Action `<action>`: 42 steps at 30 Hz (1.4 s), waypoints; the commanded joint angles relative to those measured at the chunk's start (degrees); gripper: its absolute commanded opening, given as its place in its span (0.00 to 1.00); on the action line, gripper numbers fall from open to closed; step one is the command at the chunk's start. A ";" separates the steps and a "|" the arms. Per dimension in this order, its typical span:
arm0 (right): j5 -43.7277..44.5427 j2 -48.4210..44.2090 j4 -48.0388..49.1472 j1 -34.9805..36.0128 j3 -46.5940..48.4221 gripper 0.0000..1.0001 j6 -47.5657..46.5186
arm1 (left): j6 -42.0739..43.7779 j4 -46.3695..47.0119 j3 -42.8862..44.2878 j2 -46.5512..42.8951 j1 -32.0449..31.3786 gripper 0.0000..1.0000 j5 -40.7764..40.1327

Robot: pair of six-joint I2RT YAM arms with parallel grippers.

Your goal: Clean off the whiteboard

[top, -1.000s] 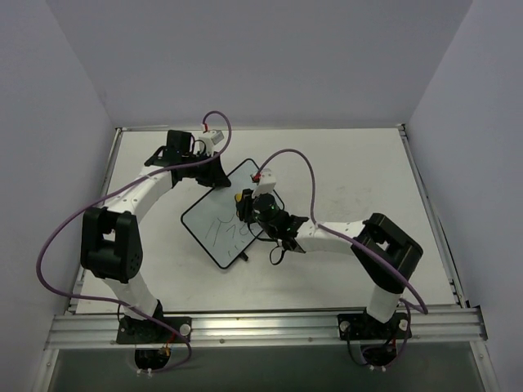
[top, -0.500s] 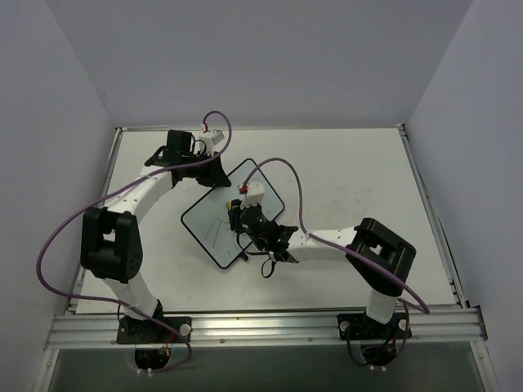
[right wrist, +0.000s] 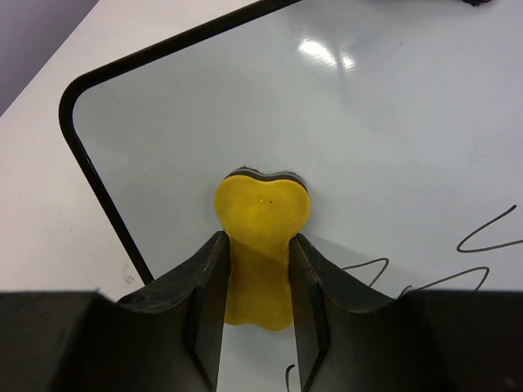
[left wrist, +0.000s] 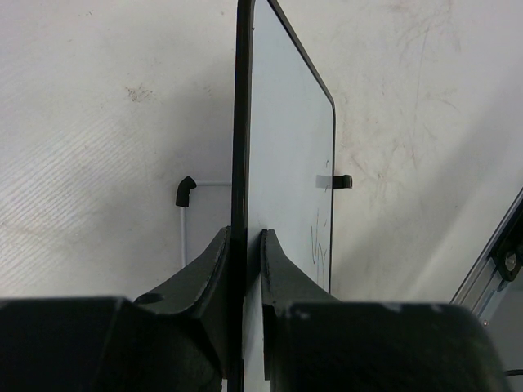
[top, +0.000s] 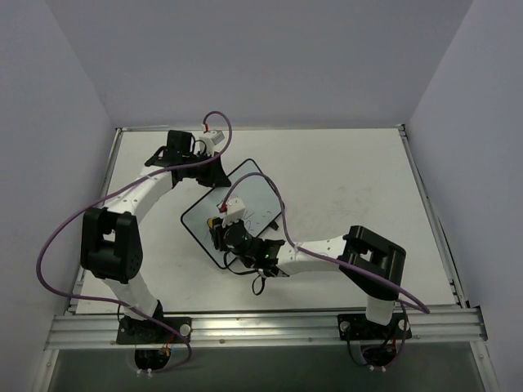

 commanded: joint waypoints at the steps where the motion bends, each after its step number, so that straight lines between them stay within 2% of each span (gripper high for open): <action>1: 0.24 1.86 -1.23 0.46 -0.80 0.00 -0.57 | 2.19 -0.86 -0.33 0.58 -2.48 0.02 -4.48; 12: 6.92 -2.27 1.67 -9.64 -12.22 0.00 2.59 | 2.19 -0.95 -0.41 0.50 -2.83 0.02 -4.83; 19: 10.53 -3.24 4.13 -10.18 -14.61 0.00 2.60 | 2.28 -0.95 -0.33 0.67 -2.83 0.02 -4.74; 30: 10.88 1.50 7.56 -0.87 -7.94 0.00 0.75 | 2.28 -0.95 -0.50 0.76 -3.01 0.02 -5.01; 42: 4.29 3.09 7.92 3.27 -1.79 0.00 -1.09 | 2.37 -1.30 -0.33 1.02 -3.54 0.02 -5.71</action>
